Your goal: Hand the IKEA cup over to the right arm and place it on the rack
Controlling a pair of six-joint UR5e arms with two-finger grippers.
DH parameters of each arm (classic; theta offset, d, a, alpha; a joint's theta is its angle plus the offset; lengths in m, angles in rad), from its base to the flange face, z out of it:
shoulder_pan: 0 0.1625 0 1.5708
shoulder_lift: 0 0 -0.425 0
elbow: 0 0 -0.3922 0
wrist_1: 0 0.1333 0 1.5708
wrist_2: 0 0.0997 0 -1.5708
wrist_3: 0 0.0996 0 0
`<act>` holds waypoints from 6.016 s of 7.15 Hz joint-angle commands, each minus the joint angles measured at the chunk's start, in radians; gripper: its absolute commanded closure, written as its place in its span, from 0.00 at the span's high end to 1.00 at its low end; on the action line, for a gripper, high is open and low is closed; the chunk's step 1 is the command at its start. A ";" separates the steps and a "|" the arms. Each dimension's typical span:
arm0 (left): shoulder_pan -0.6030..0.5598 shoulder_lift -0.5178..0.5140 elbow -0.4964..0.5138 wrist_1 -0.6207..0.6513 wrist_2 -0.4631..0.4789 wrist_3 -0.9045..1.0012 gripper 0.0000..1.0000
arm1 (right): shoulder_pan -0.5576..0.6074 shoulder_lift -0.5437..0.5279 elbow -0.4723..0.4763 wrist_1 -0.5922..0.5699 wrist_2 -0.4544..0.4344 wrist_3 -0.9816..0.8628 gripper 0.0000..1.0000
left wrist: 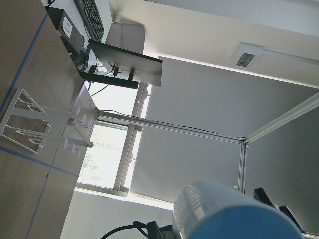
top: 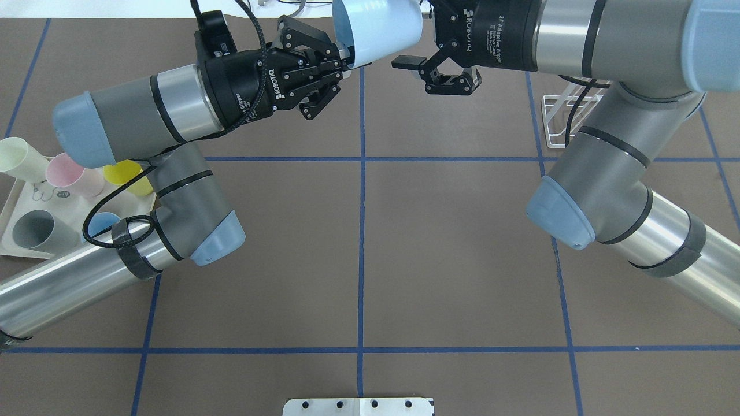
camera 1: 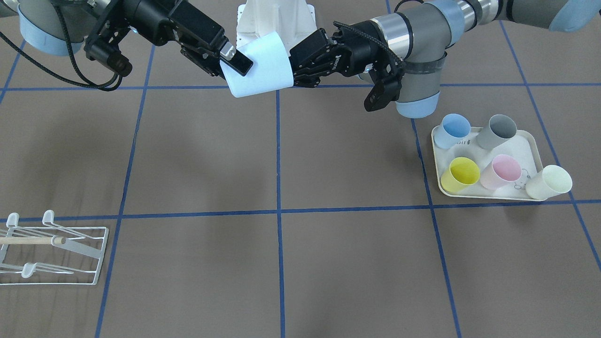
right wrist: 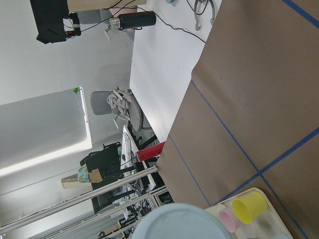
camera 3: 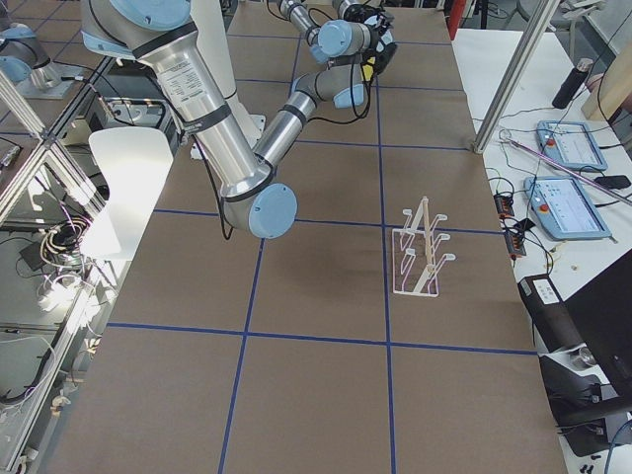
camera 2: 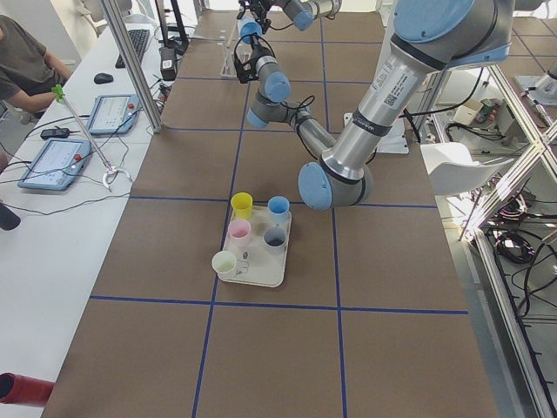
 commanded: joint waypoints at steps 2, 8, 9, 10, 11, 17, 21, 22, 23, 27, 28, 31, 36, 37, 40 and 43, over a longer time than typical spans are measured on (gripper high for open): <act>0.000 0.000 0.000 0.006 -0.001 0.008 0.64 | 0.001 -0.002 0.001 0.010 -0.002 0.071 0.00; -0.012 0.038 0.003 0.004 -0.005 0.101 0.89 | 0.089 -0.085 -0.014 -0.003 0.002 -0.057 0.00; -0.014 0.049 0.008 0.004 -0.005 0.144 0.89 | 0.126 -0.125 -0.032 -0.032 0.002 -0.176 0.00; -0.015 0.057 0.012 0.004 -0.005 0.157 0.89 | 0.155 -0.127 -0.032 -0.160 0.003 -0.314 0.00; -0.014 0.057 0.025 0.004 -0.005 0.162 0.89 | 0.180 -0.133 -0.028 -0.269 -0.032 -0.484 0.00; -0.011 0.058 0.043 0.004 -0.003 0.162 0.89 | 0.110 -0.244 0.035 -0.638 -0.450 -1.001 0.00; -0.014 0.057 0.043 0.006 -0.003 0.168 0.90 | 0.067 -0.264 0.001 -0.640 -0.508 -1.015 0.00; -0.012 0.058 0.043 0.006 -0.003 0.168 0.90 | 0.062 -0.264 -0.011 -0.638 -0.526 -1.015 0.00; -0.012 0.057 0.043 0.006 -0.003 0.168 0.91 | 0.061 -0.267 -0.016 -0.640 -0.534 -1.015 0.00; -0.006 0.057 0.043 0.006 -0.003 0.166 0.91 | 0.048 -0.386 0.059 -0.634 -0.548 -1.012 0.00; -0.006 0.058 0.042 0.006 -0.003 0.166 0.91 | 0.044 -0.409 0.075 -0.634 -0.546 -1.012 0.00; -0.006 0.058 0.041 0.006 -0.003 0.166 0.91 | 0.039 -0.446 0.080 -0.629 -0.549 -1.012 0.00; -0.006 0.058 0.040 0.006 -0.003 0.166 0.91 | 0.035 -0.443 0.055 -0.626 -0.552 -1.015 0.00; -0.006 0.058 0.040 0.006 -0.003 0.166 0.91 | 0.035 -0.442 0.050 -0.626 -0.552 -1.015 0.00; -0.008 0.058 0.037 0.004 -0.005 0.166 0.91 | 0.035 -0.439 0.035 -0.623 -0.552 -1.033 0.00; -0.008 0.058 0.035 0.004 -0.005 0.166 0.91 | 0.035 -0.431 0.018 -0.622 -0.552 -1.040 0.00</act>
